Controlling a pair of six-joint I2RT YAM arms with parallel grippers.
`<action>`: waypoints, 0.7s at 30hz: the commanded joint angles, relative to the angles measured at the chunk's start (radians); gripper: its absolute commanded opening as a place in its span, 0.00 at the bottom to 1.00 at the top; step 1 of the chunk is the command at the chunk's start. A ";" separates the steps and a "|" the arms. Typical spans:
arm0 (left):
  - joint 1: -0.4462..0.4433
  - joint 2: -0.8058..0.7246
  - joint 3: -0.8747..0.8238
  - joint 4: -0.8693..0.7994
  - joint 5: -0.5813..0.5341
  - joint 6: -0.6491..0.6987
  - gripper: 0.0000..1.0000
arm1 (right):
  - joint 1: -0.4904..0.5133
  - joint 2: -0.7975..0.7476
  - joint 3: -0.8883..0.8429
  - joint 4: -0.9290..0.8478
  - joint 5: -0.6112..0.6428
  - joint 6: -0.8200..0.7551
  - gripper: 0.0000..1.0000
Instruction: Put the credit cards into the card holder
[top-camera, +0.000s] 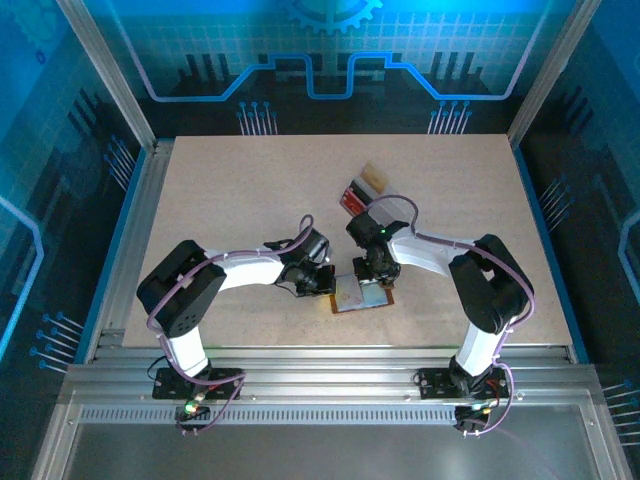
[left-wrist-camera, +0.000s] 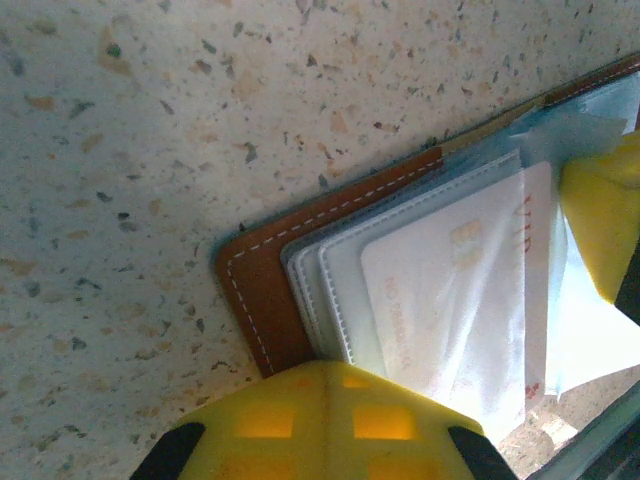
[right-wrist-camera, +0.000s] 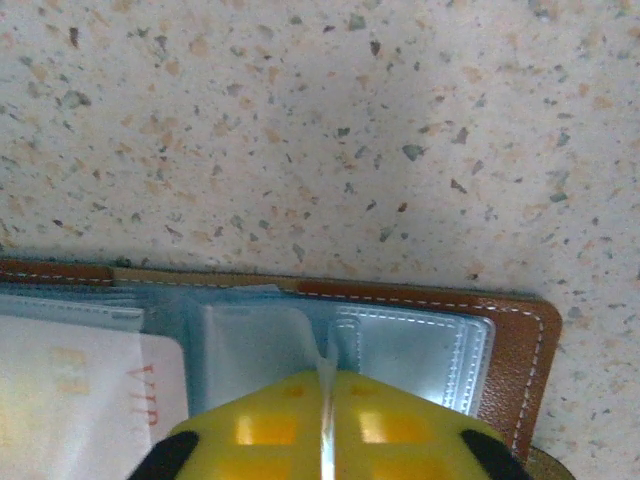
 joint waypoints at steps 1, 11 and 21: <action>-0.001 0.037 -0.010 -0.061 -0.016 0.018 0.02 | 0.016 0.016 -0.024 -0.038 0.024 0.008 0.00; -0.003 0.017 0.003 -0.065 -0.012 0.014 0.02 | 0.114 -0.030 0.126 -0.163 0.088 -0.002 0.00; -0.003 0.018 0.005 -0.045 0.003 0.000 0.02 | 0.135 -0.019 0.129 -0.095 -0.063 0.045 0.13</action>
